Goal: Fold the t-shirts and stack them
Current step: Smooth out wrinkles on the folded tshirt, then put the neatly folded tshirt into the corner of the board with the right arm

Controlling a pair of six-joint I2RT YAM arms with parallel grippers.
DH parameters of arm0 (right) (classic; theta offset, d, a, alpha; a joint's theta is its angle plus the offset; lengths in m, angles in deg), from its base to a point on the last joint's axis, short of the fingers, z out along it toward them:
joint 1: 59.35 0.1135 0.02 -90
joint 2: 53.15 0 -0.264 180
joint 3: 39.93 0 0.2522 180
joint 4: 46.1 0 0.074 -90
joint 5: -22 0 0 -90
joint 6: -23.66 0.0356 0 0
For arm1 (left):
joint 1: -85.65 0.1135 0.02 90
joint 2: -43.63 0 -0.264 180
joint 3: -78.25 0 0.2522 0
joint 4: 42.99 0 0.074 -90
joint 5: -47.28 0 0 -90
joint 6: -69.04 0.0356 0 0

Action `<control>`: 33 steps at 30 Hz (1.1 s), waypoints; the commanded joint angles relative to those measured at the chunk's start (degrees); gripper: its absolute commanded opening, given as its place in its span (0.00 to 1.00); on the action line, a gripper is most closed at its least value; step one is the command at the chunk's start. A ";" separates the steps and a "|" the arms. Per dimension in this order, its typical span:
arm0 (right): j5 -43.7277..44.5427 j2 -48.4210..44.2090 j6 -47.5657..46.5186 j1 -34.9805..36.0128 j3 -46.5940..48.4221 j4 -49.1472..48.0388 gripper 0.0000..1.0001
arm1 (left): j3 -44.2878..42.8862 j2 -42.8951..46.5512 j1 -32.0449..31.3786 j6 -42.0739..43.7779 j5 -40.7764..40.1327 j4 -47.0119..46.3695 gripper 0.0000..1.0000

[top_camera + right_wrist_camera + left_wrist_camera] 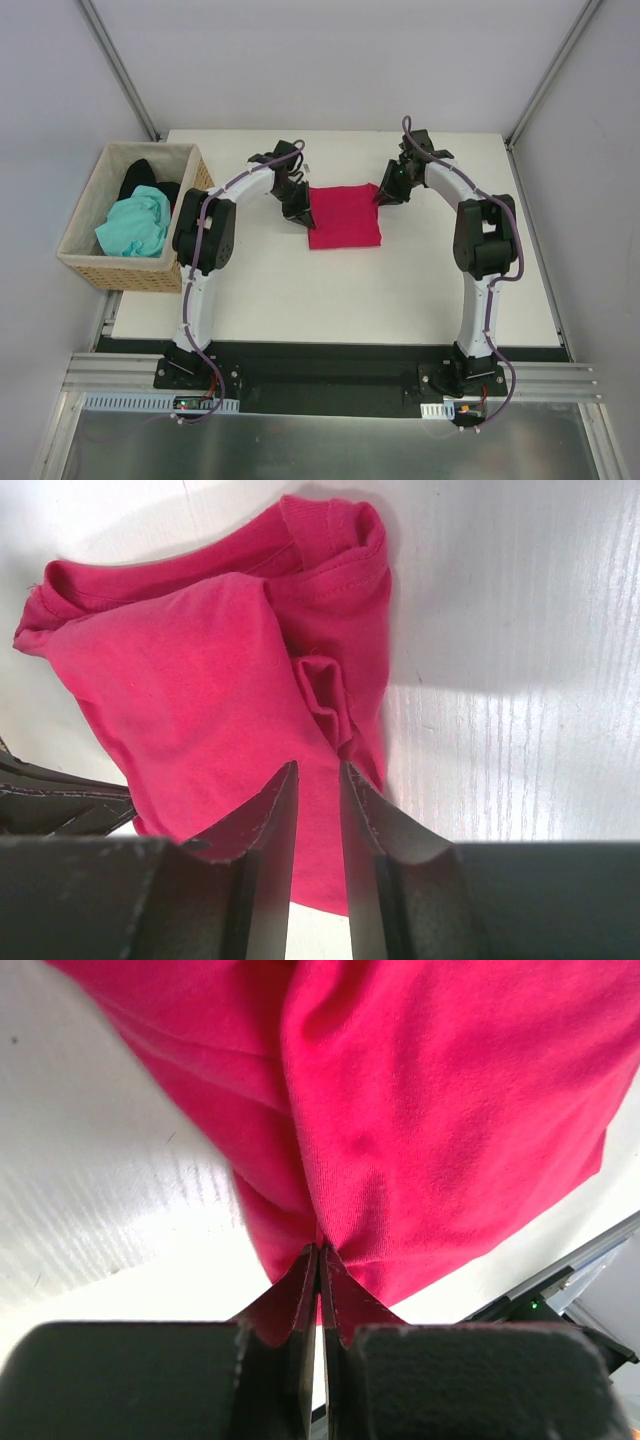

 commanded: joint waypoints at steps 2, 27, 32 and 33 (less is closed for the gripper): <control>0.16 -2.33 -0.22 -0.58 2.43 -0.48 0.26 | 1.49 4.61 -0.35 -0.53 -1.91 0.58 0.00; 1.92 -5.58 -2.59 -0.84 4.53 2.15 0.24 | 2.29 8.74 -0.35 -1.15 -4.80 0.40 0.31; 1.92 -6.90 -3.21 0.74 5.41 2.68 0.23 | 3.16 12.16 -0.35 -1.23 -7.18 0.23 0.31; 1.92 -6.90 -3.47 1.53 5.50 3.29 0.22 | 3.34 12.69 -0.35 -1.15 -7.35 0.14 0.30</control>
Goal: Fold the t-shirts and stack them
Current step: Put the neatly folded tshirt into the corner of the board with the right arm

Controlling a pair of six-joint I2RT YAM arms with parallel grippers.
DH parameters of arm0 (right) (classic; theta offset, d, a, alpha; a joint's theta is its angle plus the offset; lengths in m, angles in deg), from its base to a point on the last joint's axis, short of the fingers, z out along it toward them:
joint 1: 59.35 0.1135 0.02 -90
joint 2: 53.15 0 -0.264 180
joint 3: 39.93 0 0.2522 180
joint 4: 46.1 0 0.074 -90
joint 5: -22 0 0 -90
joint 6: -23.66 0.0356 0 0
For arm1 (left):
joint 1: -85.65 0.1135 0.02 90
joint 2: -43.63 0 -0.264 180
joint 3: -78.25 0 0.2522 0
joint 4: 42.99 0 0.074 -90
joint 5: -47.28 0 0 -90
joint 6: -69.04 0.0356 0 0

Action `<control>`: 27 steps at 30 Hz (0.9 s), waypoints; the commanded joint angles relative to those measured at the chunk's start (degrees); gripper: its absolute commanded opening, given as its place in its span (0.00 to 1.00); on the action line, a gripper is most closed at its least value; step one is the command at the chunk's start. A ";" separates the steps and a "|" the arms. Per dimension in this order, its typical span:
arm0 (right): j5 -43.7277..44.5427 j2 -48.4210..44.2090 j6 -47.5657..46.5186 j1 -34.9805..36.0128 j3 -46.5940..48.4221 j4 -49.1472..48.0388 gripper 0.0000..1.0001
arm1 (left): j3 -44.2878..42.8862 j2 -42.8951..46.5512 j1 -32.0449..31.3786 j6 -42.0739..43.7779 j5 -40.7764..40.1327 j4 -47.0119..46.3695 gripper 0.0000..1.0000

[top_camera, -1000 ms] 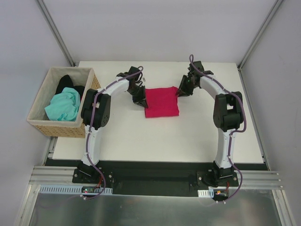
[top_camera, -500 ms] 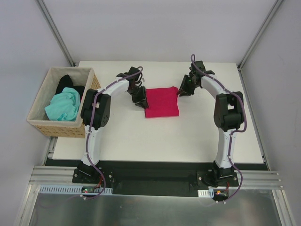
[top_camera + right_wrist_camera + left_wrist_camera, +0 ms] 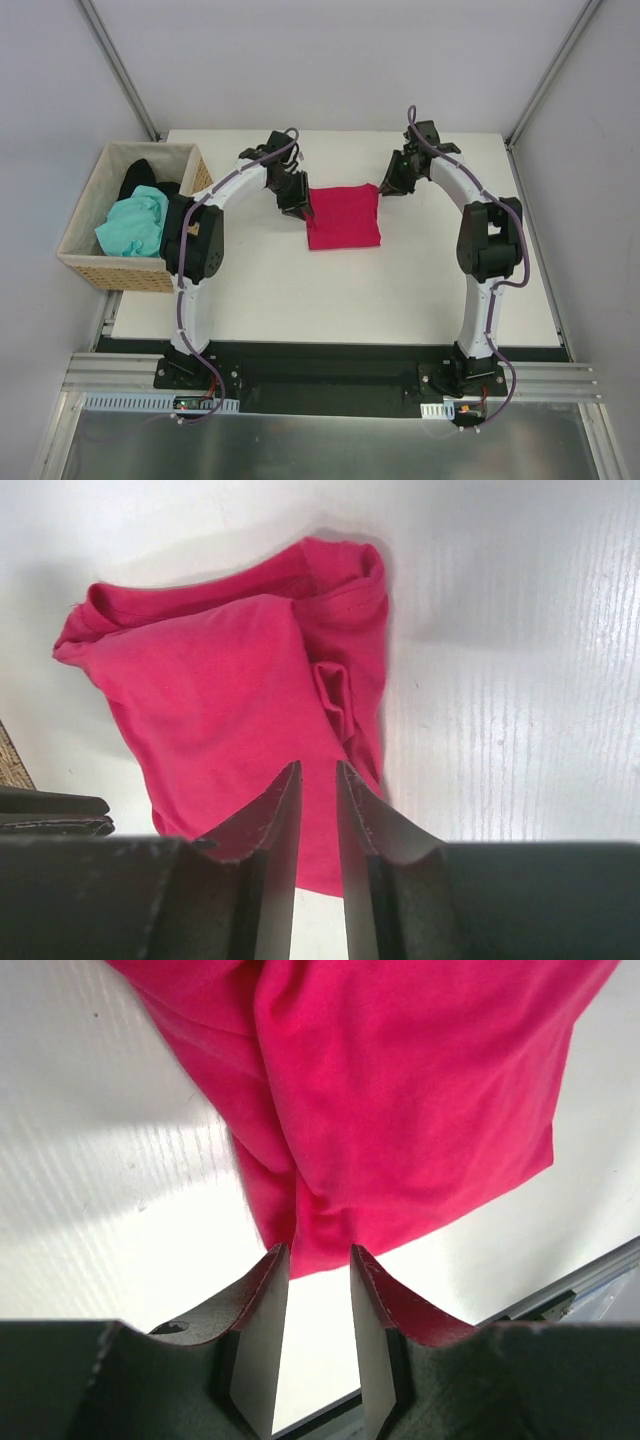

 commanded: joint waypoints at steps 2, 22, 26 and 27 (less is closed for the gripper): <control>0.87 -4.71 -2.12 3.04 3.80 2.35 0.18 | 1.48 7.45 -0.35 -0.34 -2.70 0.10 0.30; -4.49 7.76 -3.79 16.14 12.32 5.43 0.17 | 12.12 22.22 -0.26 0.81 -6.65 -1.57 0.31; -5.10 11.37 -3.87 17.37 14.96 6.31 0.17 | 14.05 23.45 -0.26 0.81 -7.01 -1.40 0.31; -5.10 11.90 -3.79 17.81 15.40 6.31 0.18 | 14.31 23.63 -0.26 0.81 -7.18 -1.49 0.31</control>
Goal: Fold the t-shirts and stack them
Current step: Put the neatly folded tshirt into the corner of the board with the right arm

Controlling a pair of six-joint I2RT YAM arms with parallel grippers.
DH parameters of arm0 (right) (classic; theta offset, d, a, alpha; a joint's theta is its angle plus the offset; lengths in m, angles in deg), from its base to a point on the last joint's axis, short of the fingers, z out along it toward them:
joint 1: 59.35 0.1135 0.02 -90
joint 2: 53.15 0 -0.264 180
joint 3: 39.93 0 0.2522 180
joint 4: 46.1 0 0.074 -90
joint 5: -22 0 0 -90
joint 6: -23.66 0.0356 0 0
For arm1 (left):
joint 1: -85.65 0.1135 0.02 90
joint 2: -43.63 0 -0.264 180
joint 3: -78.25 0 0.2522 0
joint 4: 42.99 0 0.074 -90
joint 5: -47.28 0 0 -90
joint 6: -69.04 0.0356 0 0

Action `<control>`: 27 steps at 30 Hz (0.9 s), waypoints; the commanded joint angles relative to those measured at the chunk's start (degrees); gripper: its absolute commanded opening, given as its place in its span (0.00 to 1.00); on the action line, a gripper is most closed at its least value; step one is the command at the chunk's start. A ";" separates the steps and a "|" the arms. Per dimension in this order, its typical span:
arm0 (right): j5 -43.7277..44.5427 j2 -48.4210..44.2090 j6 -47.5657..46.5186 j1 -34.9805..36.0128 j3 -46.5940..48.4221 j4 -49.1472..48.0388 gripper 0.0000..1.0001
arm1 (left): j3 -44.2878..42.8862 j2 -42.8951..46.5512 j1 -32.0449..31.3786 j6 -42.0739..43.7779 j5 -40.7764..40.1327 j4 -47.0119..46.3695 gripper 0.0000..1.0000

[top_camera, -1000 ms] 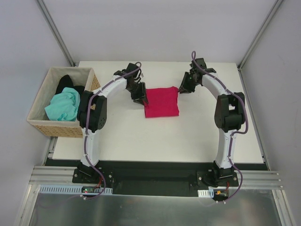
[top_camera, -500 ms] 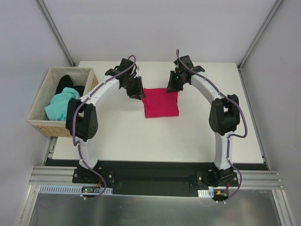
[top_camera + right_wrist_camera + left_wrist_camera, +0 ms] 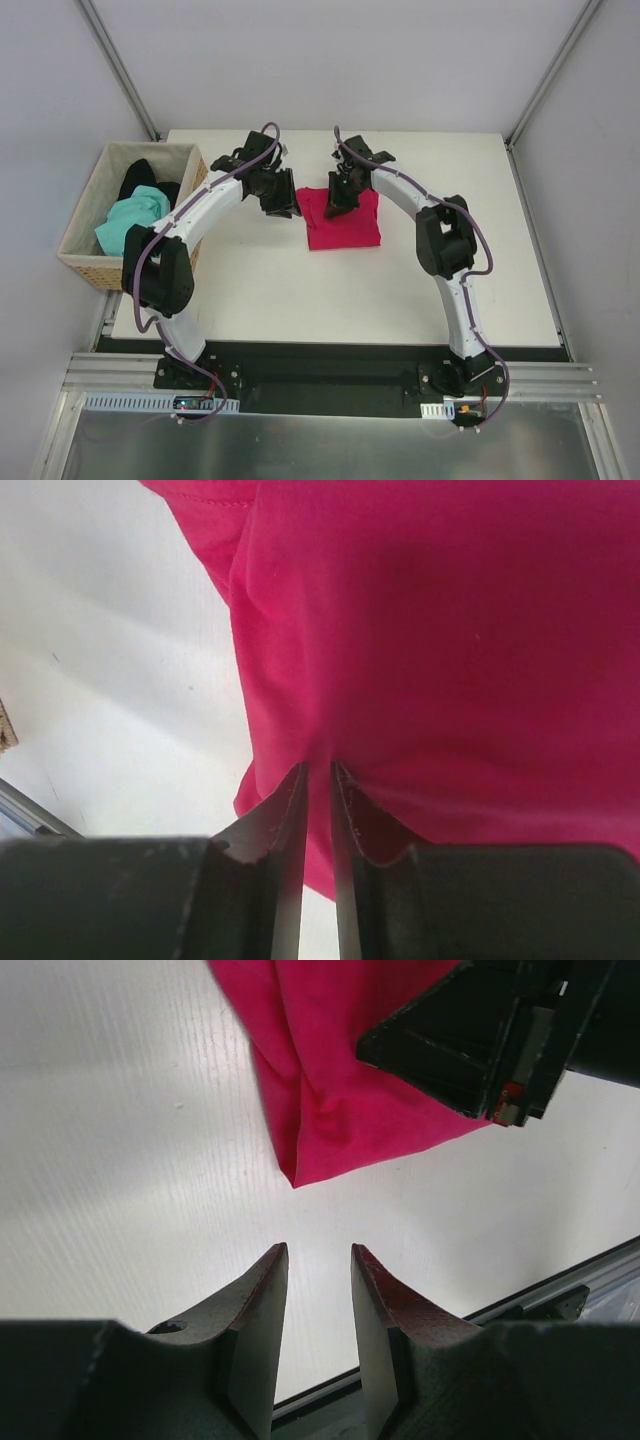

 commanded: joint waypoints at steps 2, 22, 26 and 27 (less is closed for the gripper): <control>-2.07 2.35 -0.40 1.44 5.41 1.44 0.17 | 2.10 4.49 -0.17 0.33 -1.65 0.11 0.31; -1.80 0.68 11.29 -2.07 -3.63 -9.71 0.16 | 2.46 5.89 2.02 1.56 -0.07 0.99 0.31; -1.19 0.42 13.57 -3.30 -5.39 -11.30 0.16 | 1.32 6.16 2.46 1.73 0.28 1.60 0.31; -0.93 0.25 13.92 -3.48 -5.74 -11.57 0.15 | 1.05 6.25 2.46 1.82 0.28 1.86 0.31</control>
